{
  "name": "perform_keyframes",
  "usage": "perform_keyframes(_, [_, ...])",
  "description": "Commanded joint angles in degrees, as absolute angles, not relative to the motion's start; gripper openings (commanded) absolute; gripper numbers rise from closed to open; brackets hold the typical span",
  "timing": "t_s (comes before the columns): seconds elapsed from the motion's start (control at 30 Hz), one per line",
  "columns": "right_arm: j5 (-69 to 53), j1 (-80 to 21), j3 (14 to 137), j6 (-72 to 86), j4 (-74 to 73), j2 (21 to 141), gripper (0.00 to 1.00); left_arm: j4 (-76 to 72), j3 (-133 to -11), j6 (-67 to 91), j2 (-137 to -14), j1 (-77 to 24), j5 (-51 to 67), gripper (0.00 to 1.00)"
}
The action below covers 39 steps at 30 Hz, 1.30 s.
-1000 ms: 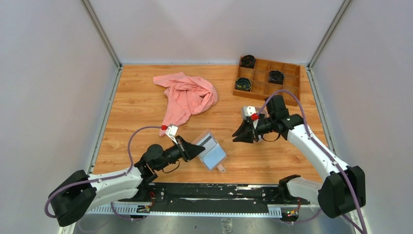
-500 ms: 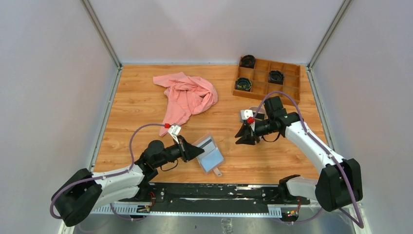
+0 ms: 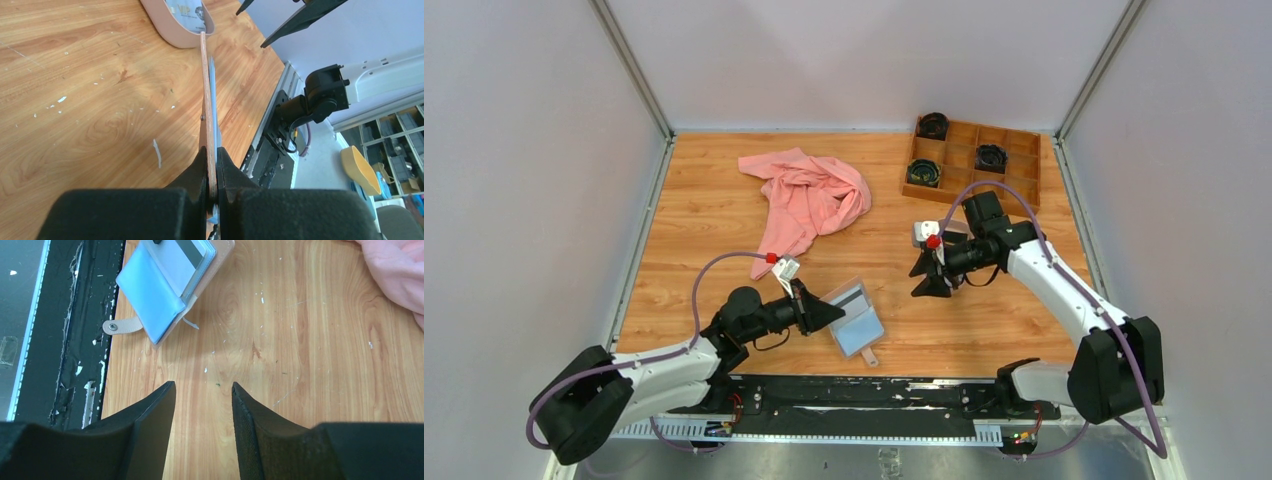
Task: Put the credit cards into the card holder
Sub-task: Pick up the credit card from the storage box.
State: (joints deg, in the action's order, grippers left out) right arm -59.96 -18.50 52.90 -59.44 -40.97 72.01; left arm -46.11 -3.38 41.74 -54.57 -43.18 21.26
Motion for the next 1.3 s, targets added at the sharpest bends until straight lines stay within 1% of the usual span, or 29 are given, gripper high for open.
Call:
perform_keyframes(0.0, [-59.9, -17.3, 56.2, -57.4, -43.4, 72.1, 0.49, -47.1, -4.0, 40.4, -52.9, -42.6, 21.3, 0.0])
perform_keyframes(0.2, [-56.7, -16.3, 58.7, -55.0, -43.3, 73.8, 0.5, -47.0, -2.2, 40.5, -50.6, -42.6, 18.9, 0.0])
perform_keyframes(0.3, [-56.5, -14.7, 63.5, -50.6, -44.1, 77.0, 0.51, -46.2, -1.9, 40.5, -49.9, -42.6, 18.1, 0.0])
perform_keyframes(0.4, [-54.5, -13.5, 69.8, -54.9, -50.3, 80.7, 0.52, -46.1, -1.3, 40.9, -50.0, -42.6, 17.6, 0.0])
perform_keyframes(0.53, [-52.7, -11.9, 75.0, -57.0, -53.0, 83.9, 0.52, -46.2, -0.5, 41.7, -49.9, -42.6, 17.0, 0.0])
perform_keyframes(0.63, [-57.0, -10.5, 74.8, -56.3, -53.0, 85.8, 0.52, -46.1, -0.5, 42.5, -49.0, -42.6, 16.5, 0.0])
perform_keyframes(0.7, [-57.7, -10.1, 73.5, -56.2, -53.0, 86.8, 0.51, -46.1, 1.3, 42.9, -47.9, -42.6, 16.6, 0.0])
perform_keyframes(0.87, [-56.7, -8.5, 72.9, -56.6, -53.0, 87.1, 0.51, -46.1, 2.5, 43.6, -45.6, -42.6, 15.2, 0.0])
perform_keyframes(1.27, [-52.7, -7.8, 71.9, -57.2, -52.9, 89.4, 0.5, -46.2, 3.1, 45.0, -45.5, -42.6, 14.5, 0.0])
